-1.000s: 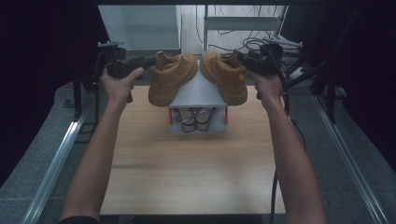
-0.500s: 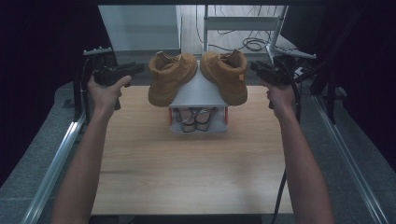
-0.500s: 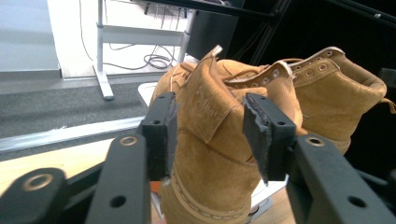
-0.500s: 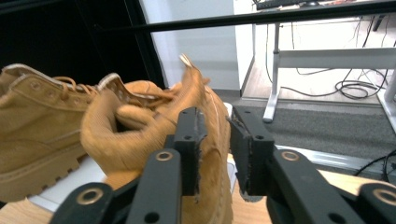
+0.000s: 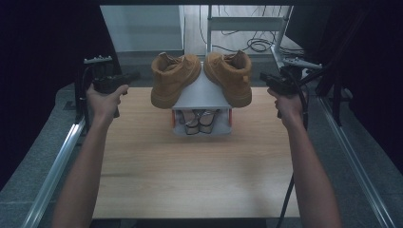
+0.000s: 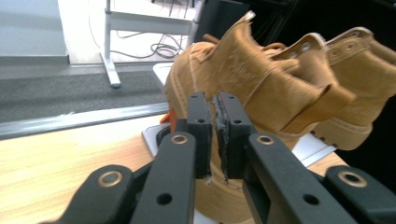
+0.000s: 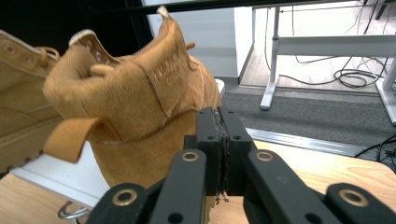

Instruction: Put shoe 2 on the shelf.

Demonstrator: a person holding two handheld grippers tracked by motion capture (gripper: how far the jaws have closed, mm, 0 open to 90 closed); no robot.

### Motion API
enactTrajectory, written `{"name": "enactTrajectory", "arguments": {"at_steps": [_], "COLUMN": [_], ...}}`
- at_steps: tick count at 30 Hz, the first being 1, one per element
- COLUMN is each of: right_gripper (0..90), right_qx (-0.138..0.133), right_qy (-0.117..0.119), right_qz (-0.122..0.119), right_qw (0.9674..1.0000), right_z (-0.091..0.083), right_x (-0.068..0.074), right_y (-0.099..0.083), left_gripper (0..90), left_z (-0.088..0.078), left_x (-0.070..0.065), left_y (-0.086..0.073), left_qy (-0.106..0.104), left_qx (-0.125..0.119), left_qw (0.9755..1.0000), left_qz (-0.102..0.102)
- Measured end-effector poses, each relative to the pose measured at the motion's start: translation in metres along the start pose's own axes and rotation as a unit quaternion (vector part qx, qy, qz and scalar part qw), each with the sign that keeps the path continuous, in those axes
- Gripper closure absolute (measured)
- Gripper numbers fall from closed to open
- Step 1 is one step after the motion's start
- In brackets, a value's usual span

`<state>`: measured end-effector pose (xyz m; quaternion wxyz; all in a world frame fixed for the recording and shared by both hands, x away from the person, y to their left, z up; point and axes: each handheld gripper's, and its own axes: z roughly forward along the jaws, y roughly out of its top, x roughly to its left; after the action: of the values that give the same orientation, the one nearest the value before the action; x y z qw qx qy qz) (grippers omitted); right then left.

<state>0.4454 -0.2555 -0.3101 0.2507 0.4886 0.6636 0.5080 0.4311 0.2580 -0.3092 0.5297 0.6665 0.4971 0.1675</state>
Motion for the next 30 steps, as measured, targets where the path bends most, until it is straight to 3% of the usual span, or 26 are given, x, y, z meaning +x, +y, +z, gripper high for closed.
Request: {"name": "enactTrajectory", "arguments": {"at_steps": [10, 30], "right_gripper": [88.8, 88.8], "right_qx": [0.018, 0.052], "right_qy": [-0.005, -0.018], "right_qz": [-0.012, -0.028], "right_qw": [0.9998, 0.9981], "right_z": [0.007, 0.032], "right_x": [-0.002, 0.001], "right_y": [-0.011, -0.037], "left_gripper": [89.2, 89.4], "left_z": [0.004, 0.036], "left_x": [0.009, 0.009], "left_y": [-0.014, -0.033], "left_qy": [0.006, 0.020], "left_qx": [0.017, 0.053], "left_qw": [0.9998, 0.9984], "left_qz": [0.002, 0.004]}}
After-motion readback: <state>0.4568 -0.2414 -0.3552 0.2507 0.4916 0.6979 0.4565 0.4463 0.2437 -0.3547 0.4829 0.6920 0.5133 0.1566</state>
